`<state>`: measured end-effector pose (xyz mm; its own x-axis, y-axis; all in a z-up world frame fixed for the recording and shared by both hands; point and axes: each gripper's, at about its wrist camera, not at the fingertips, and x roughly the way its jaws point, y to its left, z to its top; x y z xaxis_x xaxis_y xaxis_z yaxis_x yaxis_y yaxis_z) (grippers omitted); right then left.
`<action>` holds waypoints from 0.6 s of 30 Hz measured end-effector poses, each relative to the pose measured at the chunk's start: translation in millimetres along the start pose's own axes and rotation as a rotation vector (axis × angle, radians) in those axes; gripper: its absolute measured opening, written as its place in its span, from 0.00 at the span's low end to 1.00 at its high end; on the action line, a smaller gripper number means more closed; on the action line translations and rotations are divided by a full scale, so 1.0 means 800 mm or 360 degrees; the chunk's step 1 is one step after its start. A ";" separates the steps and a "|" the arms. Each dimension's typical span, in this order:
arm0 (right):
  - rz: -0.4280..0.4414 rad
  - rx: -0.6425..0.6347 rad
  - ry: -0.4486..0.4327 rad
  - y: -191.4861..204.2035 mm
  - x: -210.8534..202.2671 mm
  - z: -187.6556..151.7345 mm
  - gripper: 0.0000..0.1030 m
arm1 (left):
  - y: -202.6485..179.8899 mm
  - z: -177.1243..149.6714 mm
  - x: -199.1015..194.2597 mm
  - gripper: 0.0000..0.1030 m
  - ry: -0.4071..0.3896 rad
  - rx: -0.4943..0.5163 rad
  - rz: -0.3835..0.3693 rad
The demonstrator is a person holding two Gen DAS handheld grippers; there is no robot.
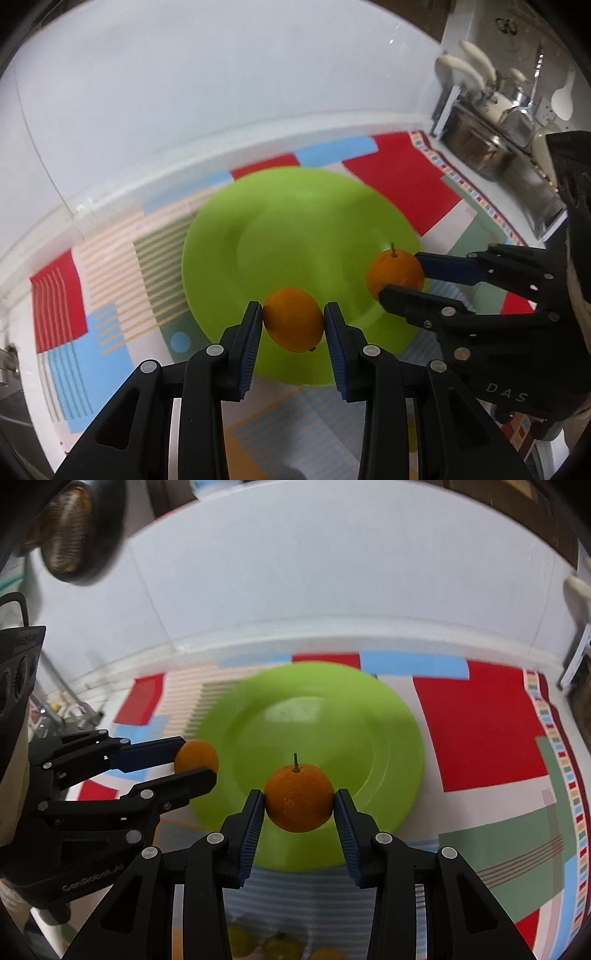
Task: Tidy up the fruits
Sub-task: 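Carry both tangerines over the green plate and open both grippers, then withdraw both grippers from the plate toward the remaining fruit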
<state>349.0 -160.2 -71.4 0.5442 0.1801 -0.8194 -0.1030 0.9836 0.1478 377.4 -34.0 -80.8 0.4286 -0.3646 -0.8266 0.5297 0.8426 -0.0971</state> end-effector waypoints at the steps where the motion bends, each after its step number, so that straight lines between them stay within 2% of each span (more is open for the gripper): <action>1: -0.0014 0.0001 0.0017 -0.002 0.006 0.001 0.39 | 0.001 0.000 0.006 0.33 0.0015 0.0003 0.0003; 5: -0.0034 -0.0003 0.0054 -0.006 0.019 0.003 0.39 | 0.003 -0.002 0.022 0.33 0.0062 0.0003 -0.0005; 11: -0.0071 -0.0010 0.0081 -0.007 0.023 0.002 0.40 | 0.004 0.001 0.016 0.38 0.0040 -0.0004 -0.0003; 18: -0.0093 0.0000 -0.0032 -0.006 -0.019 0.001 0.43 | -0.008 -0.006 -0.033 0.48 -0.0065 0.0023 0.0056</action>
<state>342.0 -167.6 -59.3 0.5660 0.1226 -0.8152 -0.0707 0.9925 0.1002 358.8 -27.8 -61.1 0.4764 -0.3510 -0.8062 0.5242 0.8495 -0.0601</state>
